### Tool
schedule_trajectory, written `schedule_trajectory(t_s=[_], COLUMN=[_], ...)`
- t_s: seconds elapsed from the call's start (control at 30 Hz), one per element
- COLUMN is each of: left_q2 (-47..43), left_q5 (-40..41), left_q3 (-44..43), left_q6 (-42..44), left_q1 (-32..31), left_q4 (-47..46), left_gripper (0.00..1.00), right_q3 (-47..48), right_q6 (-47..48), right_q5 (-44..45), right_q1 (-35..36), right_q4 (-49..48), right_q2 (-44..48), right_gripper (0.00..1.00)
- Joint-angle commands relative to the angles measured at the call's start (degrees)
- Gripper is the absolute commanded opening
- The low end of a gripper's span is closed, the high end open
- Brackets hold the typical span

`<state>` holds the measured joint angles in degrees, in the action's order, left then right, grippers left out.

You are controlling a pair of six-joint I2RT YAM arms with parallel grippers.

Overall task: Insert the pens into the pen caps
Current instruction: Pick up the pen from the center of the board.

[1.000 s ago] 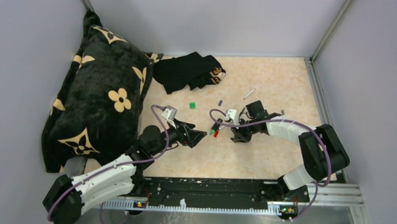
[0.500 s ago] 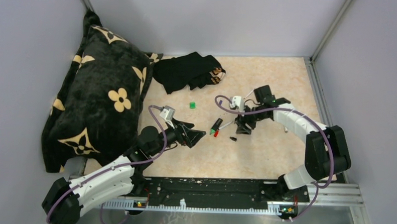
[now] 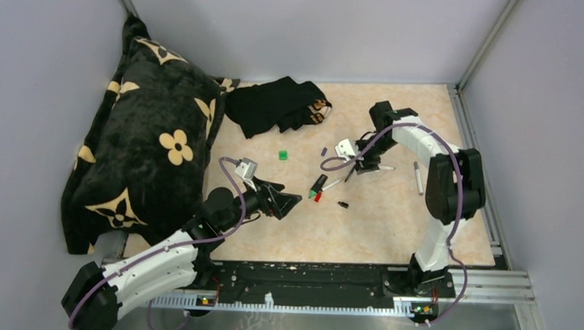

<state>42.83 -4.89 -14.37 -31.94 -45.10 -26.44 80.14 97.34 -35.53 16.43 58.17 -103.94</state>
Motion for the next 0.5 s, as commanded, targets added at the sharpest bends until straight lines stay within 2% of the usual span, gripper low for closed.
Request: schedule_trajectory(t_s=[0.0,0.47], left_q2=[-0.49,0.72], left_q5=[0.84,1.24], left_q3=[0.58,0.05], left_q6=[0.25,1.05], left_q1=[0.45,0.45], left_q4=[1.05,0.98], left_gripper=[0.97,0.97], right_q3=[4.15,8.09], right_q6=[5.09,1.27], right_q5=[4.79,9.94], right_q1=[0.99,3.48], right_q4=[3.21,0.3], right_q2=[-4.47,-13.28], right_gripper=[0.52,0.41])
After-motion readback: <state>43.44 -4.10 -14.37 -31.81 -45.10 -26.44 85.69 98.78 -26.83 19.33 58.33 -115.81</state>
